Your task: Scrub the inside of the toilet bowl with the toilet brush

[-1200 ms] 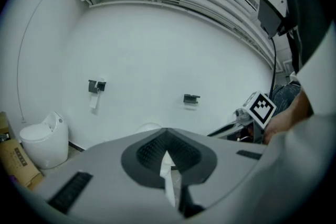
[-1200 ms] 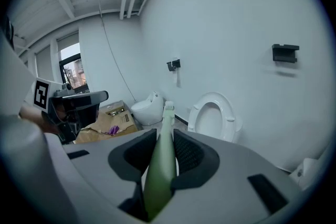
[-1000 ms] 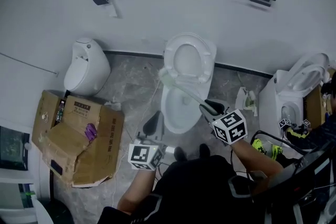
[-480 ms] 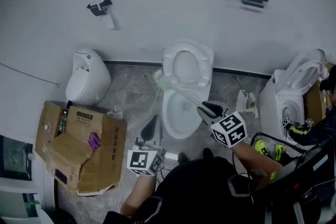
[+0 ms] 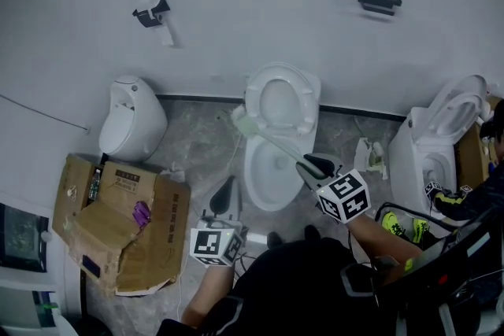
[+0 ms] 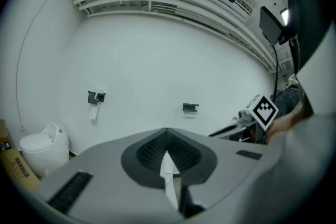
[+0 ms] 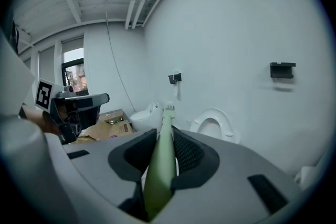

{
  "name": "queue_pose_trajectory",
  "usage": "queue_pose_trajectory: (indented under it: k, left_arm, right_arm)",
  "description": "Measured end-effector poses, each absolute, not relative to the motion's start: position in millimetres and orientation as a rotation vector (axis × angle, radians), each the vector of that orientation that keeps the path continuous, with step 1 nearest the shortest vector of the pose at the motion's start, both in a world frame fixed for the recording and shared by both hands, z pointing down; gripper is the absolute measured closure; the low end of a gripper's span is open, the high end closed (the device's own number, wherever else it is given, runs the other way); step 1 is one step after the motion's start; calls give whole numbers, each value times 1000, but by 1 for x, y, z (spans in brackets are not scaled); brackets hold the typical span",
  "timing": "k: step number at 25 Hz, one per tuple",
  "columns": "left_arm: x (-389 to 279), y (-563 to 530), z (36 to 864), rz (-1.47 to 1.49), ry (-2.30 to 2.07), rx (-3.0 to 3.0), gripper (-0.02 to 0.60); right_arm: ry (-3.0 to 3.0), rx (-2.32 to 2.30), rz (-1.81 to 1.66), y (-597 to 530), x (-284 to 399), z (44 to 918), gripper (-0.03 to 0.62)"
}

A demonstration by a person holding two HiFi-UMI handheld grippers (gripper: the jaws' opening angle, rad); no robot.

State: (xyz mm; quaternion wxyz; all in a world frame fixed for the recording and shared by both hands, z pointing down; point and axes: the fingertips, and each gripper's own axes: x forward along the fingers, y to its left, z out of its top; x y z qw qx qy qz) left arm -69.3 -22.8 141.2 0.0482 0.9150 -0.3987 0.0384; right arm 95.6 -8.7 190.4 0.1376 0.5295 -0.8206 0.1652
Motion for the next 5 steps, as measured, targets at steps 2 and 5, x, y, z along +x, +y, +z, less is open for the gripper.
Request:
queue_pose_trajectory:
  k: [2, 5]
  left_arm:
    - [-69, -22, 140, 111, -1218, 2794, 572]
    - [-70, -22, 138, 100, -1216, 2792, 572]
  right_arm:
    - [-2374, 1533, 480, -8, 96, 191, 487]
    - [-2375, 1532, 480, -8, 95, 191, 487]
